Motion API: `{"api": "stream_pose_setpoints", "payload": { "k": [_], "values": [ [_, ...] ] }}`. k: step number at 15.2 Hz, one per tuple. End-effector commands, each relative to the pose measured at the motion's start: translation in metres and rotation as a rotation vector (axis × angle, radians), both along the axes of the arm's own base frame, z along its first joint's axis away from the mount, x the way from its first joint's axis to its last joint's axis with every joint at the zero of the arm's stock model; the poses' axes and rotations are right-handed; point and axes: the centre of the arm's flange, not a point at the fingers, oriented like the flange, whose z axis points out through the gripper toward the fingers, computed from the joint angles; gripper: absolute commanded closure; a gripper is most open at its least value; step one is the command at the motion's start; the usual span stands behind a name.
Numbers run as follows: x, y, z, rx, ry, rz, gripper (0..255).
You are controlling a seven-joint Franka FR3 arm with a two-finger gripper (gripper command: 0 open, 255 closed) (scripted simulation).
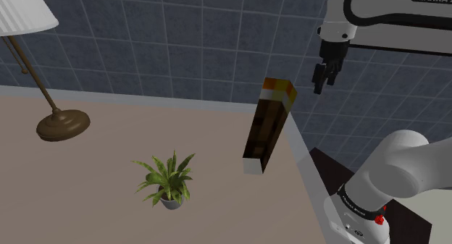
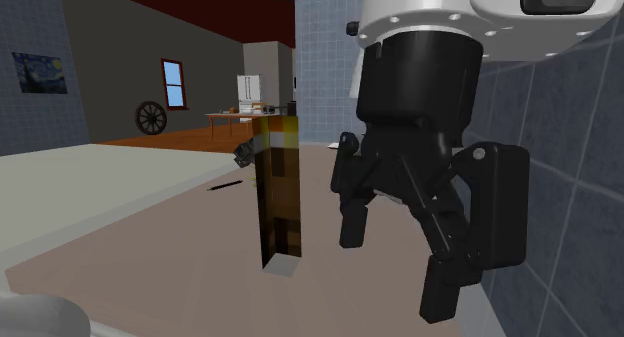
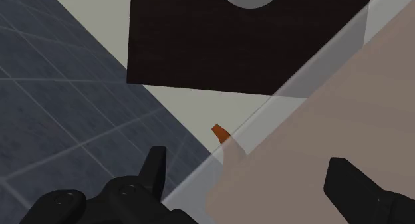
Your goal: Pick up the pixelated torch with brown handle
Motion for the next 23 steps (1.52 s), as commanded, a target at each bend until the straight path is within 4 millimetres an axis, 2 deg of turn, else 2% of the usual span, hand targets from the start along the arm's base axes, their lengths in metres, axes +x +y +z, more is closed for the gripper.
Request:
{"api": "stream_pose_setpoints", "payload": {
  "k": [1,12,23],
  "values": [
    [0.000,0.000,0.000,0.000,0.000,0.000,0],
    [-0.017,0.127,0.049,0.032,-0.080,-0.243,0],
    [-0.007,0.254,0.101,0.064,-0.159,-0.486,0]
  ]
}}
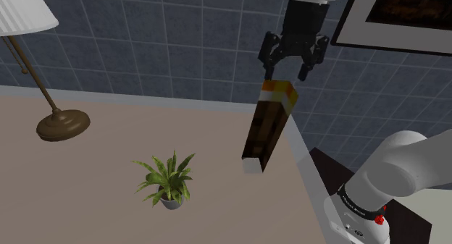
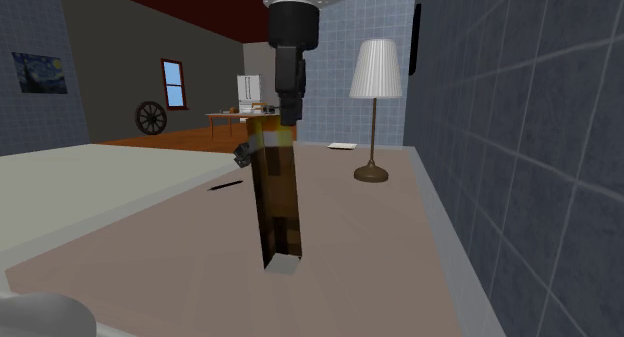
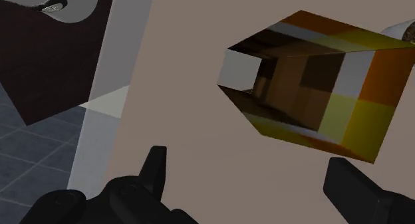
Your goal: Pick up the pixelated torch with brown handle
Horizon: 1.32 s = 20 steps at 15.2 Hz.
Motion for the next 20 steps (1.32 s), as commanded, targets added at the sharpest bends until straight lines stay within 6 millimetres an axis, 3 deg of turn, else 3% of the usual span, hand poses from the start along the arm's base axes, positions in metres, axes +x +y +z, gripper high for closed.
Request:
{"api": "stream_pose_setpoints", "payload": {
  "k": [1,2,9,11,12,20],
  "values": [
    [0.001,0.022,0.009,0.007,-0.014,-0.048,0],
    [0.001,0.026,0.011,0.008,-0.017,-0.057,0],
    [0.001,0.026,-0.029,0.008,-0.017,-0.057,0],
    [0.001,0.026,-0.029,0.008,-0.017,-0.057,0],
    [0.001,0.026,-0.029,0.008,-0.017,-0.057,255],
    [0.001,0.026,-0.029,0.008,-0.017,-0.056,255]
  ]
}}
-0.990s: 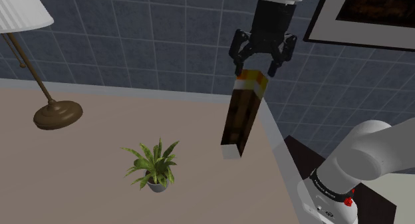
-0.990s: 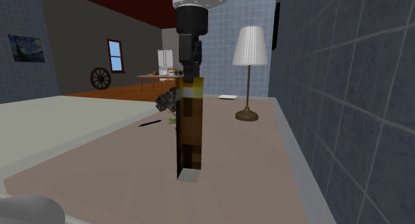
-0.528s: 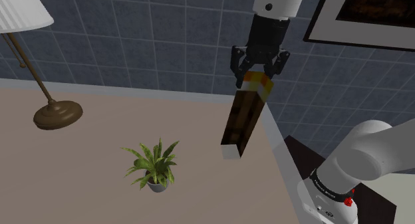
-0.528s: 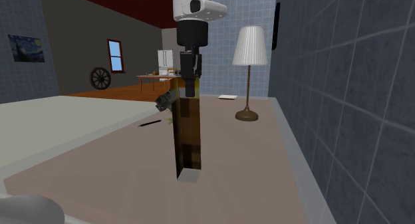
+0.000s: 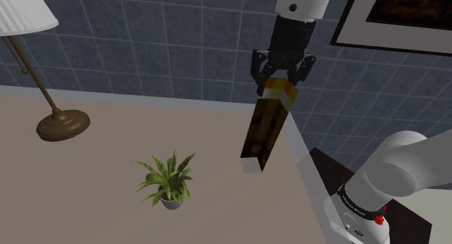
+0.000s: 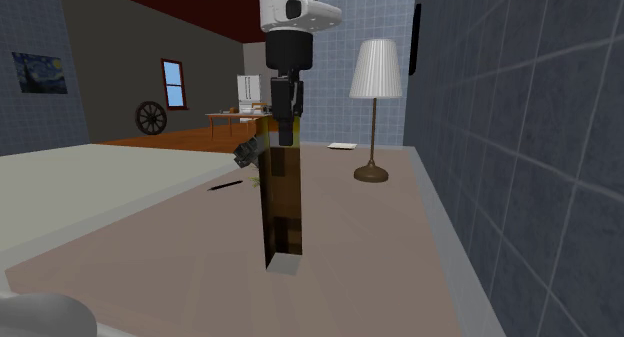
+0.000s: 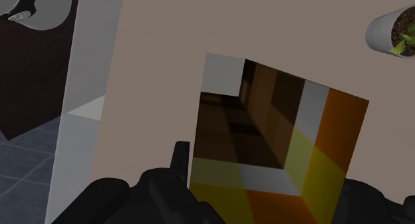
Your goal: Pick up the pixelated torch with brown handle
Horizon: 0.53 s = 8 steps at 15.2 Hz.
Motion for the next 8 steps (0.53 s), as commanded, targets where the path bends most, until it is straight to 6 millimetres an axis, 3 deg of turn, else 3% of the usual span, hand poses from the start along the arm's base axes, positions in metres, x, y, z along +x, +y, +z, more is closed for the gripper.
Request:
{"api": "stream_pose_setpoints", "payload": {
  "k": [1,8],
  "values": [
    [0.000,0.000,-0.001,-0.003,0.004,-0.001,255],
    [0.000,0.000,0.036,-0.003,0.004,-0.001,255]
  ]
}}
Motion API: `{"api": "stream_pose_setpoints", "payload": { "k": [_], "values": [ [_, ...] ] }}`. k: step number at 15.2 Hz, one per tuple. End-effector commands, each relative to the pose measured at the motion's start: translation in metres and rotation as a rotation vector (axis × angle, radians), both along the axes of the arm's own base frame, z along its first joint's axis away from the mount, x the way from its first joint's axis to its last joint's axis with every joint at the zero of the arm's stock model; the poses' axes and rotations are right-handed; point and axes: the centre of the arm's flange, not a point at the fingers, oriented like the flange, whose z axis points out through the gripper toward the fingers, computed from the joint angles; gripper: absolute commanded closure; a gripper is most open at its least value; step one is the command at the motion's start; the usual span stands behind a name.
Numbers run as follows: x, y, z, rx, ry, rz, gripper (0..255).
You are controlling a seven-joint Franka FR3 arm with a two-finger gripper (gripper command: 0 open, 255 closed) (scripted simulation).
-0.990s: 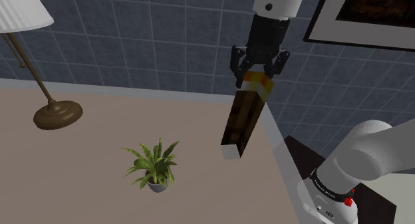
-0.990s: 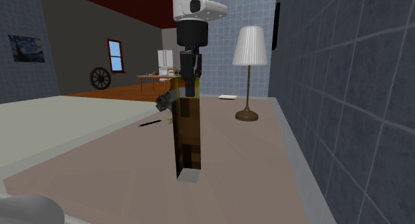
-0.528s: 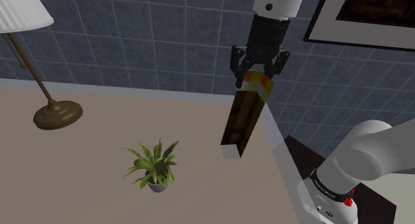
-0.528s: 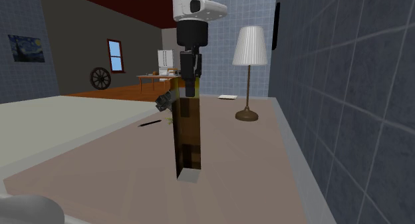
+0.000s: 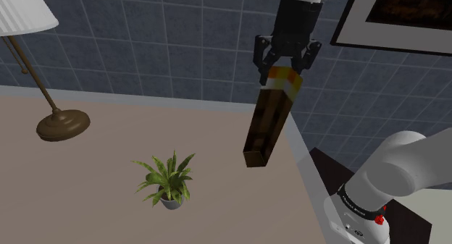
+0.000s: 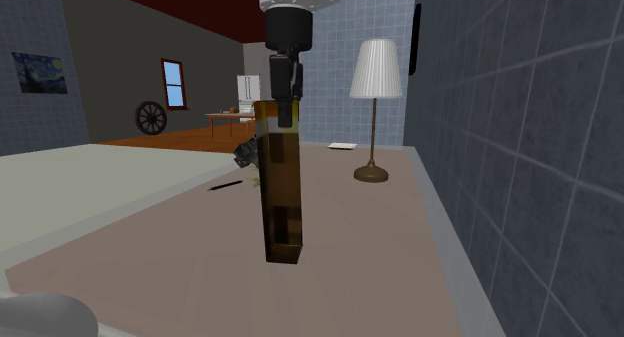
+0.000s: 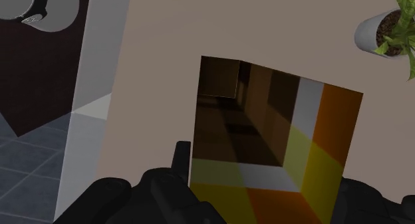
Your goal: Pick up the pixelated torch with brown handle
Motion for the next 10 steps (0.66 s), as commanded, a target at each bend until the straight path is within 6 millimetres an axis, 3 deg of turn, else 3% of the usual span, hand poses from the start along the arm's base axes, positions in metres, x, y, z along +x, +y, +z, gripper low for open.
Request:
{"api": "stream_pose_setpoints", "payload": {
  "k": [1,8,10],
  "values": [
    [0.001,-0.001,0.011,0.000,-0.001,0.000,255],
    [0.001,-0.001,0.048,0.000,-0.001,0.000,255],
    [0.001,-0.001,0.049,0.000,-0.001,0.000,255]
  ]
}}
